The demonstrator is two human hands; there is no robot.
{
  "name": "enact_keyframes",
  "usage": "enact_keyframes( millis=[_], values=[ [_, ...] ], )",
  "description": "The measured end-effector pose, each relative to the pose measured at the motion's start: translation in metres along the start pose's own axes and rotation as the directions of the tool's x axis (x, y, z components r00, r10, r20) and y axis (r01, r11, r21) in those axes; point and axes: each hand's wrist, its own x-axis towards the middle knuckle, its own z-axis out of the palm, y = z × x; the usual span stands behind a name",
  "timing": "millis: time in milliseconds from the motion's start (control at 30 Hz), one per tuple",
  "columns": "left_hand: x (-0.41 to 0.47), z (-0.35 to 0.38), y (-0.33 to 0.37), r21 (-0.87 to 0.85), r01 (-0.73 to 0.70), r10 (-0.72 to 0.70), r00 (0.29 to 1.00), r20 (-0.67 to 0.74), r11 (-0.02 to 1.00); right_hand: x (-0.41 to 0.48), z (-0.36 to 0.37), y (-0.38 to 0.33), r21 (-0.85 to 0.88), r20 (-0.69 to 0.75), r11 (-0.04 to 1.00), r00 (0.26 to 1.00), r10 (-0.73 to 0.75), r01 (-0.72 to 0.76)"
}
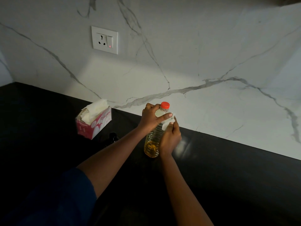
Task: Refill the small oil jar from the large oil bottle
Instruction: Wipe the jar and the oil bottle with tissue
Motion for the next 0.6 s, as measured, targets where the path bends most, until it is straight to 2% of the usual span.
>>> enact_keyframes(
  millis=[133, 267, 367, 467, 600],
  values=[
    [0.0, 0.0, -0.002, -0.006, 0.006, -0.006, 1.0, -0.004, 1.0, -0.008, 0.002, -0.004, -0.039, 0.034, 0.994, 0.995, -0.098, 0.099],
    [0.0, -0.002, 0.001, -0.023, 0.015, -0.014, 1.0, 0.016, 1.0, -0.015, 0.005, -0.003, -0.016, 0.011, 0.995, 0.995, -0.095, 0.095],
    [0.002, -0.004, 0.001, -0.039, 0.011, -0.01, 0.999, 0.038, 0.999, -0.001, 0.007, -0.015, -0.031, 0.045, 0.996, 0.995, -0.086, 0.088],
    [0.003, -0.005, -0.001, -0.036, 0.007, -0.005, 0.998, 0.056, 0.999, 0.019, 0.004, -0.025, -0.025, 0.121, 0.998, 0.992, -0.047, 0.05],
    [0.001, -0.005, 0.001, -0.051, -0.024, 0.026, 0.999, 0.042, 0.998, 0.033, -0.003, -0.021, 0.063, 0.174, 0.994, 0.982, 0.073, -0.085]
  ],
)
